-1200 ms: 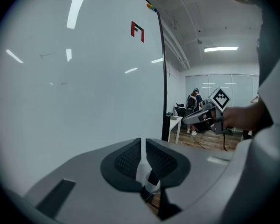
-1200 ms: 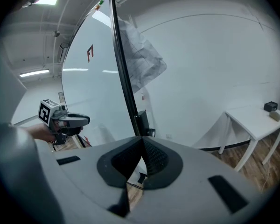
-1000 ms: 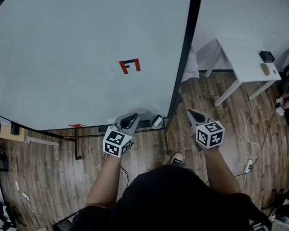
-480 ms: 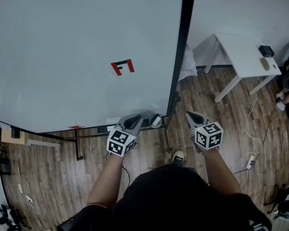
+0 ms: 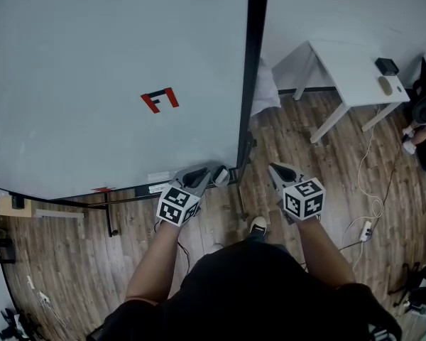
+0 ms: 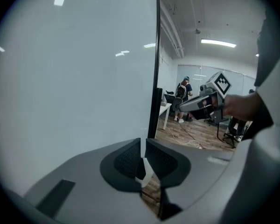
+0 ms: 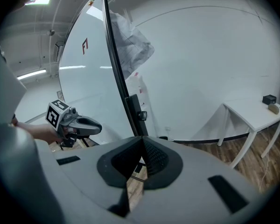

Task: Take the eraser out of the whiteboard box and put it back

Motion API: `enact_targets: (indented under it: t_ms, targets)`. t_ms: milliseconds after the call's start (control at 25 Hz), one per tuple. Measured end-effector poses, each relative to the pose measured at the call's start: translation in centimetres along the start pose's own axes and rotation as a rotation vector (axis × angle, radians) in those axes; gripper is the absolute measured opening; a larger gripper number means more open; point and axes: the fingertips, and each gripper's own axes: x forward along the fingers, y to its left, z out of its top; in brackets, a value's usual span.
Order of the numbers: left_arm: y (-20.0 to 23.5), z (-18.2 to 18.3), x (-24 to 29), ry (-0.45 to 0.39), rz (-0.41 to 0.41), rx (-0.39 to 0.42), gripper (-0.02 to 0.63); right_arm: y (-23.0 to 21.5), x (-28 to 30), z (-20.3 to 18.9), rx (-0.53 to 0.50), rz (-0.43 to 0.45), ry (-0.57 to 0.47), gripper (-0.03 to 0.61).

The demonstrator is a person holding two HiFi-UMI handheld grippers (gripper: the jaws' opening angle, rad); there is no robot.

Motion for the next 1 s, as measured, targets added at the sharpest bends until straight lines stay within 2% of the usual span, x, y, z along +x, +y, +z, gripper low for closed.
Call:
enact_targets:
  t_ms: [280, 880, 1000]
  targets:
    - [-1.0, -1.3, 2.5, 0.056, -0.042, 0.010, 0.068, -0.5, 0.0, -0.7, -0.004, 0.004, 0.019, -0.005]
    - [-1.3, -4.9, 6.4, 0.183, -0.055, 0.025, 0.145, -2.1, 0.0, -2.0, 0.007, -0.006, 0.049, -0.005]
    - [-1.2, -5.2, 6.9, 0.184, -0.049, 0.018, 0.152, -2.2, 0.0, -2.4, 0.013, -0.005, 0.054, -0.005]
